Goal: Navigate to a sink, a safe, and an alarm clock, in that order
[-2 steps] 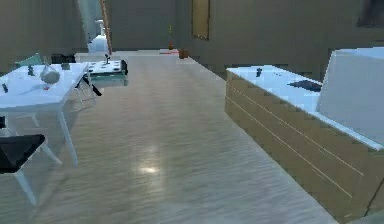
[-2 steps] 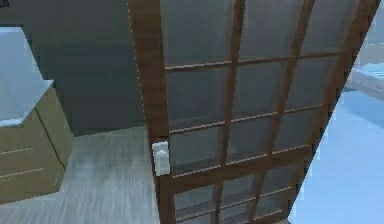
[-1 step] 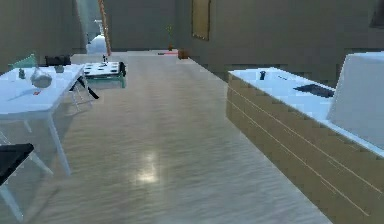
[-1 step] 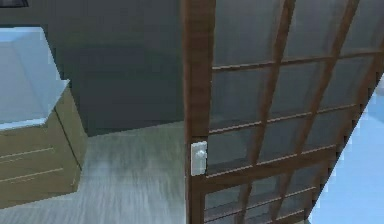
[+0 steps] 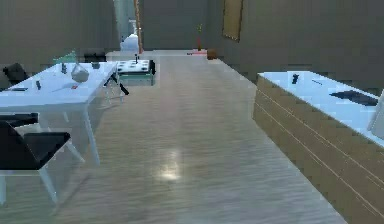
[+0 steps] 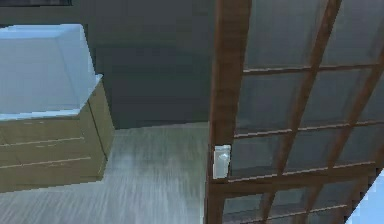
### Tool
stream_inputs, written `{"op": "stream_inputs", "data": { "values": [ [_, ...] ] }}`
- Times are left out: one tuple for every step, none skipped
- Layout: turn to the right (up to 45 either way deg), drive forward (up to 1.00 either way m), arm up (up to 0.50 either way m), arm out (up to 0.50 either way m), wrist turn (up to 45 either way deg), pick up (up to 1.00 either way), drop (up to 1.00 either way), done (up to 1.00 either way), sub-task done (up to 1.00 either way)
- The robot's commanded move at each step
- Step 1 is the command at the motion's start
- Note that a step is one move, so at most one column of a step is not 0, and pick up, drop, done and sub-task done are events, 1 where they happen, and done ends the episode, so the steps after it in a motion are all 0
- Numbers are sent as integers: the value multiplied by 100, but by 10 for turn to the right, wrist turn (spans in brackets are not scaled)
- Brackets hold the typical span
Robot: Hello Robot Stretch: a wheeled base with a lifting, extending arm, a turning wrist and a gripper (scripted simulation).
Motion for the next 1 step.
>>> {"op": "stream_inputs", "data": {
  "values": [
    [0, 100, 0, 0, 0, 0, 0, 0, 0]
  ]
}}
